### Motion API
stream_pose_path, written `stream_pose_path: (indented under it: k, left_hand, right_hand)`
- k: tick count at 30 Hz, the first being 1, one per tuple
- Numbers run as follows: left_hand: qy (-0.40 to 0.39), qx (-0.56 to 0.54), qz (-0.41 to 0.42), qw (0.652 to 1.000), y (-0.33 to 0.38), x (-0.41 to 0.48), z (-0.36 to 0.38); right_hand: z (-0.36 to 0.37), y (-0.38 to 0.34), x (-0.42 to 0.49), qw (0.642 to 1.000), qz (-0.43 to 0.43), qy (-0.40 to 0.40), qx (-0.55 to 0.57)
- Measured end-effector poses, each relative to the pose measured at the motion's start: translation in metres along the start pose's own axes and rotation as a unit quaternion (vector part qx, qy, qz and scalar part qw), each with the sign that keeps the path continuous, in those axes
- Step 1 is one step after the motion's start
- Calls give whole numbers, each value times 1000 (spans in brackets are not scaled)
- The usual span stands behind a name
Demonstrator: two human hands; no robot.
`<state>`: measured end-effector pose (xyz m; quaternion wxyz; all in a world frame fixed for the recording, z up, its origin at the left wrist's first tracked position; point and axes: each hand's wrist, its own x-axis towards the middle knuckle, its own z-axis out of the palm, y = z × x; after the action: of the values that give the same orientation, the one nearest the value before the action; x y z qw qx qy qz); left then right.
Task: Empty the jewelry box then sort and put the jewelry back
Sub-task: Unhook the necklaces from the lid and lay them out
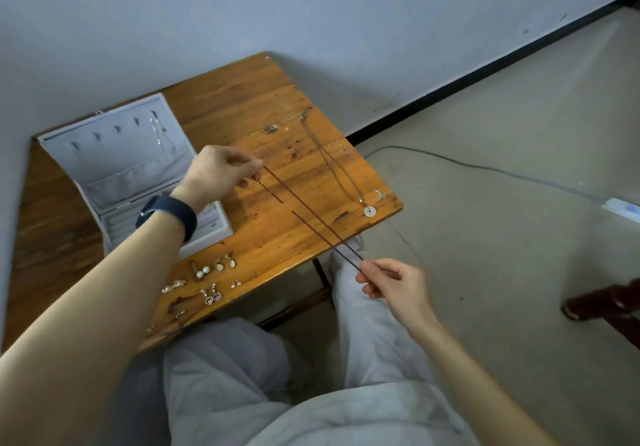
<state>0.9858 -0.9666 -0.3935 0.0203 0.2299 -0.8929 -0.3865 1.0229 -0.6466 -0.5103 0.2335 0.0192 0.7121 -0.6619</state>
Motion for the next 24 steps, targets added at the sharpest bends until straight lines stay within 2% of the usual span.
stream_pose_path:
  k: [2, 3, 7, 13, 16, 20, 24]
  left_hand:
    - [22, 124, 38, 991, 0, 7, 1]
    - [34, 152, 45, 987, 1, 12, 1]
    - [87, 161, 57, 982, 4, 34, 9]
    - [103, 202, 67, 972, 10, 66, 32]
    - [106, 217, 66, 968, 9, 85, 41]
    - [99, 222, 59, 968, 9, 112, 53]
    - [81, 207, 64, 973, 6, 135, 68]
  right_hand:
    - [-3, 4, -1, 1000, 7, 18, -21]
    - [-4, 6, -1, 999, 10, 27, -26]
    - [-5, 7, 4, 1000, 6, 28, 8]
    - [9, -8, 20, 1000, -7, 7, 25]
    - [16, -18, 28, 999, -10, 30, 24]
    - [27, -25, 42, 993, -36, 72, -83]
    - [34, -24, 59, 969, -73, 116, -205]
